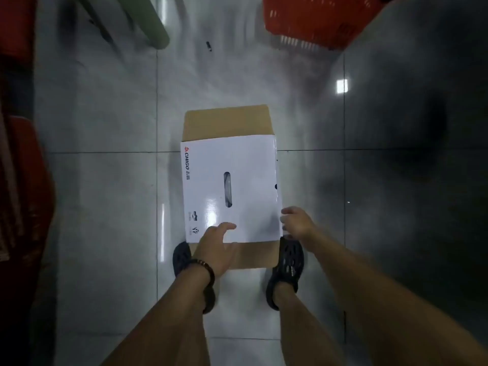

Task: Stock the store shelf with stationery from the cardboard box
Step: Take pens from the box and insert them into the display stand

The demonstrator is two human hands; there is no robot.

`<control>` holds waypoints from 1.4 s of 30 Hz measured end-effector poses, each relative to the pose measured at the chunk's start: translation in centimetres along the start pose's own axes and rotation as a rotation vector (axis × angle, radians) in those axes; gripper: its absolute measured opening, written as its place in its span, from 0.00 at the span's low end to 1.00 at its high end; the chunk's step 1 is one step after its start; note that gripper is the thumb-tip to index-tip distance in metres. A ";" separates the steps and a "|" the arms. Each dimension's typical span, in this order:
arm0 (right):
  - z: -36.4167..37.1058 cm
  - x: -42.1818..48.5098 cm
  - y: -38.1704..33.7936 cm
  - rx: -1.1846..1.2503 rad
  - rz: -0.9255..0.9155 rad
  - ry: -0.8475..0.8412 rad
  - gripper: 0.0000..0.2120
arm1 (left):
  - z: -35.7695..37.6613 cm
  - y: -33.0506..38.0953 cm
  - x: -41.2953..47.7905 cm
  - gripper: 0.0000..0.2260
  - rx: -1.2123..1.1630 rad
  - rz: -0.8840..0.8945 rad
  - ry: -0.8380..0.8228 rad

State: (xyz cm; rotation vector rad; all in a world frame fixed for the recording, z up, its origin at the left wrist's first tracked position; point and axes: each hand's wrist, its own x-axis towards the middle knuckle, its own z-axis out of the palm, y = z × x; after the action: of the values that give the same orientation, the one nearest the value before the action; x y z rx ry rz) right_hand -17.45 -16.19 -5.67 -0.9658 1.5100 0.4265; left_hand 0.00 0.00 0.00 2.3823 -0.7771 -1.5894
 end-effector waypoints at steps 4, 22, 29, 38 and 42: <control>3.3 3.0 0.3 0.017 0.014 0.046 0.25 | 1.1 -1.9 3.9 0.27 0.097 0.033 -0.019; 17.6 -14.0 -10.7 0.610 -0.229 -0.605 0.10 | -8.9 -6.3 -8.8 0.21 -0.440 0.011 0.787; 20.4 -2.2 -12.3 -0.242 -0.344 -0.106 0.09 | -16.0 -16.4 -5.5 0.36 0.062 -0.191 0.973; 20.3 4.4 -7.7 -0.864 -0.313 -0.011 0.23 | -15.8 -21.1 2.7 0.50 0.455 -0.428 0.638; 20.9 4.0 -7.7 -0.802 -0.267 -0.021 0.25 | -13.2 -19.8 4.7 0.33 0.265 -0.285 0.306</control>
State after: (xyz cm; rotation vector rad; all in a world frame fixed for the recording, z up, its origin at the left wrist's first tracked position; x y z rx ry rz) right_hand 2.03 -6.39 -11.60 -1.7515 1.1610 0.8728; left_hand 19.67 12.57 -6.58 2.9478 -0.6411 -1.2194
